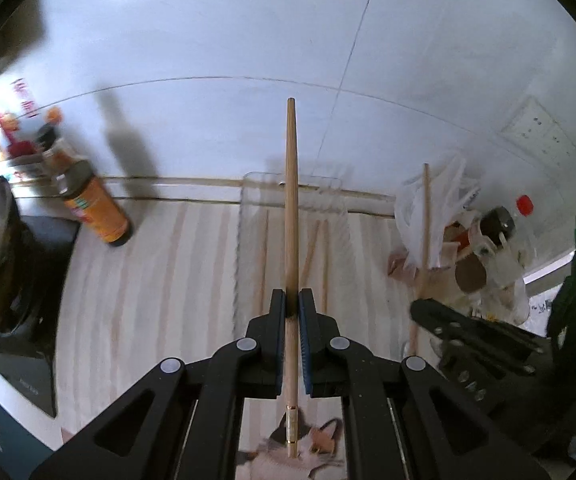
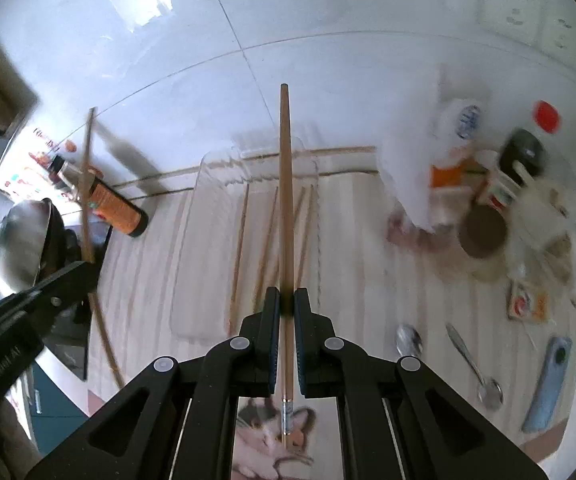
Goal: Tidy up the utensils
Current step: 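Carry both chopsticks into the clear basket and open both tools, then move both tools toward the steel spoons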
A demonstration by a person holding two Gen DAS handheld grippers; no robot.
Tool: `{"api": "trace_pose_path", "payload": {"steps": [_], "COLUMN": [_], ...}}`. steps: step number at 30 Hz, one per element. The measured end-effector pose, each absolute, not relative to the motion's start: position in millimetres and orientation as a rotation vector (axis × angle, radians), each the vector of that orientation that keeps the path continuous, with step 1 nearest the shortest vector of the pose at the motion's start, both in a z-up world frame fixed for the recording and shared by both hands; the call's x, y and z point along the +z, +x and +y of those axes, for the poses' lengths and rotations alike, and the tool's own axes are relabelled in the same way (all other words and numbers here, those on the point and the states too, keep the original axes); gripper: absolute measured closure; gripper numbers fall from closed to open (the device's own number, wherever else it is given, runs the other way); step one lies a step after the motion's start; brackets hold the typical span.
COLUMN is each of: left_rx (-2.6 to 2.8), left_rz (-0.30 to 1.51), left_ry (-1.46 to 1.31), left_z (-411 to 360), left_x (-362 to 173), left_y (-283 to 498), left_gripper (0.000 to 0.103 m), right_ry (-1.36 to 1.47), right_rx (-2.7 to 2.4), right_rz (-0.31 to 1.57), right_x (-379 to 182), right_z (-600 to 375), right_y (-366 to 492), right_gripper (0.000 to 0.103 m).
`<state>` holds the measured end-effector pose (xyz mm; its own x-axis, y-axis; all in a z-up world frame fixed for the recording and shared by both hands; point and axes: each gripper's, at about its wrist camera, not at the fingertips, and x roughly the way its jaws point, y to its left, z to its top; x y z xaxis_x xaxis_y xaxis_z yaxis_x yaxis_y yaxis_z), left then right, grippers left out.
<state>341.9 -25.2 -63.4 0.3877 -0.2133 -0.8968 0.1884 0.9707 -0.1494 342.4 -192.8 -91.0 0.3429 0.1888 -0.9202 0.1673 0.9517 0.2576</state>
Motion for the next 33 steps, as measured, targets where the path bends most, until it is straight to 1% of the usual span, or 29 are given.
{"api": "trace_pose_path", "payload": {"steps": [5,8,11,15,16,17,19,20,21,22,23,24,25,27,28,29,30,31,32,33], "left_rx": [-0.258,-0.252,-0.245,-0.224,-0.217,-0.199,-0.162,-0.14,-0.122,-0.102,-0.09,-0.076,-0.059,-0.035,-0.024,-0.011,-0.009,-0.008,-0.008,-0.01], "left_rz": [1.26,1.33,1.37,1.378,1.371,1.359,1.318,1.298,1.281,1.262,1.238,1.213,1.188,1.138,1.121,1.09,1.071,1.048,1.036,1.036], "left_ry": [-0.033,-0.04,-0.026,-0.029,-0.019,0.001,0.036,0.056,0.067,0.08,0.09,0.096,0.102,0.114,0.119,0.128,0.133,0.14,0.149,0.154], "left_z": [-38.6,-39.6,-39.0,-33.5,-32.8,-31.2,-27.4,-24.8,-21.8,-18.9,-16.3,-13.3,-10.7,-6.7,-4.6,-3.5,-3.1,-3.7,-4.8,-6.3], "left_x": [-101.5,-125.8,-142.7,-146.9,-146.2,-144.5,-140.3,-137.8,-135.9,-133.6,-130.8,-127.8,-124.8,-119.6,-117.9,-114.7,-113.0,-110.3,-108.6,-108.7], "left_y": [396.9,415.3,423.4,420.8,420.3,417.0,412.4,407.8,404.2,399.4,393.8,387.6,381.5,370.0,367.2,359.4,356.3,350.6,343.4,338.5], "left_gripper": [0.099,0.099,0.098,0.096,0.095,0.094,0.091,0.084,0.073,0.066,0.052,0.045,0.042,0.031,0.024,0.009,0.0,0.0,0.0,0.0], "right_ry": [0.37,0.395,0.397,0.403,0.396,0.388,0.377,0.37,0.363,0.353,0.342,0.335,0.327,0.321,0.324,0.325,0.327,0.331,0.332,0.338], "right_rx": [0.024,0.027,0.031,0.061,0.059,0.055,0.043,0.035,0.021,0.013,0.003,-0.008,-0.018,-0.04,-0.05,-0.061,-0.073,-0.085,-0.095,-0.11], "right_rz": [1.298,1.347,1.393,1.457,1.464,1.462,1.455,1.448,1.45,1.44,1.428,1.417,1.407,1.387,1.375,1.366,1.354,1.337,1.325,1.308], "right_x": [-125.5,-150.2,-171.3,-192.9,-195.1,-195.8,-196.9,-194.8,-192.0,-187.8,-184.0,-179.7,-176.5,-168.3,-164.1,-160.8,-156.9,-152.1,-148.1,-143.4], "right_z": [-192.9,-190.9,-187.9,-185.0,-184.8,-185.3,-186.9,-188.7,-190.8,-192.5,-194.0,-195.4,-196.4,-201.5,-205.2,-207.6,-211.2,-215.2,-219.4,-225.1], "right_y": [397.7,419.2,435.4,444.0,444.5,443.5,443.4,440.8,439.4,435.9,430.9,427.3,422.7,413.8,407.5,401.9,395.1,386.3,378.5,367.3], "right_gripper": [0.096,0.096,0.096,0.094,0.089,0.081,0.077,0.077,0.077,0.076,0.075,0.075,0.075,0.074,0.07,0.066,0.064,0.06,0.051,0.047]}}
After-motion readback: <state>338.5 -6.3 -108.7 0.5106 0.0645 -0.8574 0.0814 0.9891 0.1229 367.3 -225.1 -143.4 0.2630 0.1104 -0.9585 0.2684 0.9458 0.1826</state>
